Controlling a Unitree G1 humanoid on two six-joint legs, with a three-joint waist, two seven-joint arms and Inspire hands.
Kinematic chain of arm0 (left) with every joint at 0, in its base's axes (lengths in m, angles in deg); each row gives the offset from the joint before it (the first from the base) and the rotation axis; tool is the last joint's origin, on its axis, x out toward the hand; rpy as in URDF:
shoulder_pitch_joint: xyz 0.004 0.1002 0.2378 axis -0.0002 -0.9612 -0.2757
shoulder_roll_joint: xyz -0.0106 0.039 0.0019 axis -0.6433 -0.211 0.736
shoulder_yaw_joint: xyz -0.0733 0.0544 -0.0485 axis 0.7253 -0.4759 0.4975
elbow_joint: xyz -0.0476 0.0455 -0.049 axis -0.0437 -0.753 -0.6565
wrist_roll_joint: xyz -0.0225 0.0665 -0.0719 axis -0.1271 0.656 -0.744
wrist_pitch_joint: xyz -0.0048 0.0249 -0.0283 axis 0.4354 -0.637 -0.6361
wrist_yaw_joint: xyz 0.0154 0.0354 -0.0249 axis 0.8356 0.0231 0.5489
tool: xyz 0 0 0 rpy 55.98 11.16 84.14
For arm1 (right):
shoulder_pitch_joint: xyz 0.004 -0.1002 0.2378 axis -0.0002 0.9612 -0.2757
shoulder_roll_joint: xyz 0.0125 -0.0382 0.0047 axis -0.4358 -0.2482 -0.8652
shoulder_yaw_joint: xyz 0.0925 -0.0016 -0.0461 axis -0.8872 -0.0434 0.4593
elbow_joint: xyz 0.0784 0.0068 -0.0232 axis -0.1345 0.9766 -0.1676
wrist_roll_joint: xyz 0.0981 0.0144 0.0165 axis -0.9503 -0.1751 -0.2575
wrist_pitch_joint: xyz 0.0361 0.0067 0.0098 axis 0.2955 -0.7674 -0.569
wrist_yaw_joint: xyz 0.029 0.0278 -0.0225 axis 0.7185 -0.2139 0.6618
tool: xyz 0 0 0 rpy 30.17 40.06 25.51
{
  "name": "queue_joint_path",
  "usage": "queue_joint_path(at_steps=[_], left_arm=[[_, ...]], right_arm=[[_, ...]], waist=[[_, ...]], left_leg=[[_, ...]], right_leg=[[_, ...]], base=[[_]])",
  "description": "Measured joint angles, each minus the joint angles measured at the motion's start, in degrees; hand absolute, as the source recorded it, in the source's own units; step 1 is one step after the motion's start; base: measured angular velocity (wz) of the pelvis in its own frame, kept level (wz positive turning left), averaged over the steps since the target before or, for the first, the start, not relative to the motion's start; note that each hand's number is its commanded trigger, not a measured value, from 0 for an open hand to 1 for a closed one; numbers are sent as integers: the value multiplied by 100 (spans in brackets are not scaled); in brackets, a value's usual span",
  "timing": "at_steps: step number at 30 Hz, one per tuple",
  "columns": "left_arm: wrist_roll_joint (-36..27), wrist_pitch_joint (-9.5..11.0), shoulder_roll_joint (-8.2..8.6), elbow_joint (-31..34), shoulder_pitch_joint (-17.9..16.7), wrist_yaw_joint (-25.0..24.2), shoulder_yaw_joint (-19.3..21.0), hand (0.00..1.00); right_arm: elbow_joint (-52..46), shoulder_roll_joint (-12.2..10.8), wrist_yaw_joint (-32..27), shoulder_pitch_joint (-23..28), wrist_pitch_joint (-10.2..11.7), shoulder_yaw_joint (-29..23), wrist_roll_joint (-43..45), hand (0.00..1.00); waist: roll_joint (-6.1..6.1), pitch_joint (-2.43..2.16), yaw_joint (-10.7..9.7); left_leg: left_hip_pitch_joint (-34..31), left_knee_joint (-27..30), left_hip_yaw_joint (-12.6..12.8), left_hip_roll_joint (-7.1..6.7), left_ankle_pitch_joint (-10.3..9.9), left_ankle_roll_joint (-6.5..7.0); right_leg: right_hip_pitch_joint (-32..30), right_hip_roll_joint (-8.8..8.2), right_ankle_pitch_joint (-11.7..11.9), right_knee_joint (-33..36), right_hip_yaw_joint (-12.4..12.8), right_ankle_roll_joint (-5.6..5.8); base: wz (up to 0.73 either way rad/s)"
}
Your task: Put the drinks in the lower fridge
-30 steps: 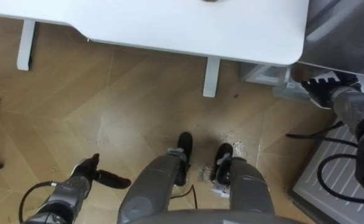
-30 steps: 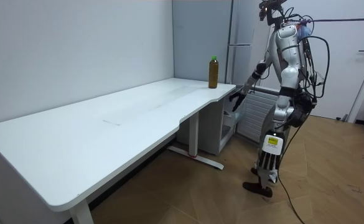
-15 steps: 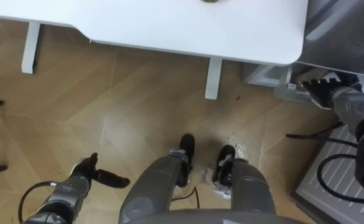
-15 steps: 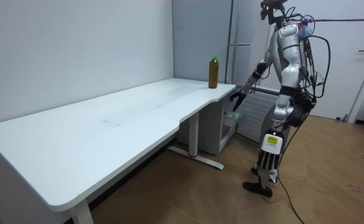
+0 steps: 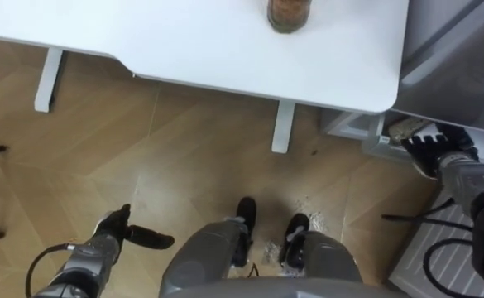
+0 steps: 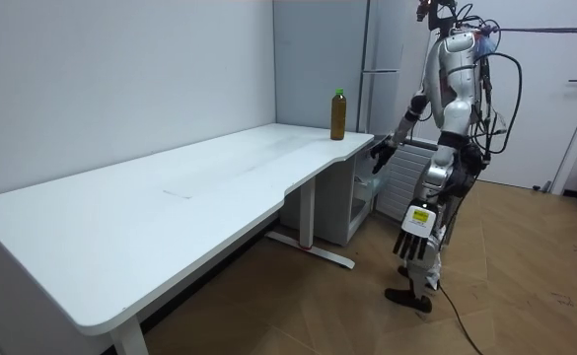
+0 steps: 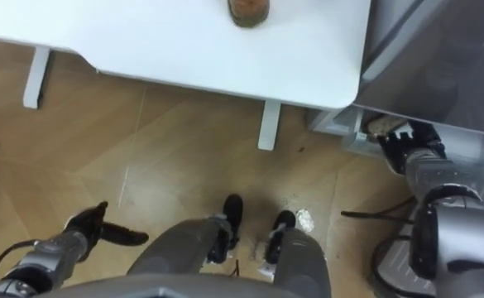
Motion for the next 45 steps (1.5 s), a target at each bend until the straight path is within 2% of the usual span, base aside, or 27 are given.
queue_joint_path(at_steps=[1,5,6,8,11,13,17,19,23,27,32,36,39,42,45], left_arm=[[-5,22,1,4,-56,3,-1,0],[-6,43,22,27,-214,1,28,0],[2,43,49,27,-258,1,28,0],[1,43,94,29,-331,-8,29,0],[8,49,120,33,-375,-25,86,0],[3,53,216,40,-467,-30,249,0],[-113,120,285,131,-633,-20,356,0],[-134,137,289,132,-728,20,551,0],[-227,198,320,133,-766,53,688,0],[-273,320,318,131,-833,127,694,0],[-428,337,330,126,-963,125,707,0],[-434,337,415,127,-1068,151,960,0],[-663,336,504,123,-1102,191,964,0],[-894,331,518,102,-1163,233,968,0],[-936,325,554,82,-1182,315,1091,0]], right_arm=[[-73,-13,103,205,11,7,2,0],[-169,-166,368,660,144,4,137,0],[-170,-192,412,775,149,4,183,0],[-191,-207,496,899,196,2,218,0],[-391,-319,604,1210,357,-23,292,0],[-428,-415,645,1439,471,-18,379,0],[-587,-598,685,1821,505,7,671,0],[-619,-714,675,2011,510,37,775,0],[-619,-759,674,2123,529,122,931,0],[-586,-800,731,2213,610,427,1313,0],[-607,-928,783,2431,610,537,1762,0],[-552,-1005,797,2530,624,557,2738,0],[-525,-1066,799,2621,610,631,3575,0],[-486,-1122,798,2716,538,652,4209,0],[-474,-1126,743,2858,492,819,4996,0]], waist=[[-17,-30,-3],[-71,-91,-45],[-76,-144,-46],[-67,-168,-98],[-53,-169,-143],[-17,-155,-178],[5,-151,-277],[-13,-146,-273],[-25,-130,-280],[-102,-98,-293],[-143,-103,-281],[-156,-101,-324],[-162,-100,-323],[-162,-99,-346],[-180,-137,-316]], left_leg=[[114,-25,17,8,-15,2],[533,-35,10,85,-163,-14],[618,-19,2,115,-207,-27],[720,-11,-7,141,-235,-36],[955,-64,-4,177,-262,-63],[1152,-90,18,197,-307,-80],[1278,-106,17,202,-342,-108],[1407,-184,66,217,-357,-128],[1560,-245,190,244,-387,-142],[1795,-295,186,257,-457,-156],[1936,-265,178,272,-560,-164],[2053,-284,164,289,-605,-172],[2133,-276,155,300,-640,-176],[2171,-200,112,307,-714,-179],[2175,-168,120,305,-743,-173]], right_leg=[[134,11,6,-69,-8,5],[667,115,67,-392,-20,13],[813,173,111,-526,7,12],[987,220,167,-687,-6,9],[1314,285,238,-914,-8,-1],[1515,305,240,-1004,-9,-5],[1617,323,179,-1043,48,-11],[1673,341,147,-1027,134,-23],[1795,361,136,-1020,228,-32],[2072,389,121,-1142,247,-28],[2247,415,117,-1220,260,-24],[2357,434,114,-1215,281,-20],[2463,444,113,-1211,273,-17],[2559,455,103,-1207,280,-1],[2569,453,96,-1204,287,8]], base=[[0],[-9],[-8],[-2],[-3],[-7],[-2],[-18],[-14],[-3],[-1],[-1],[2],[1],[-1]])
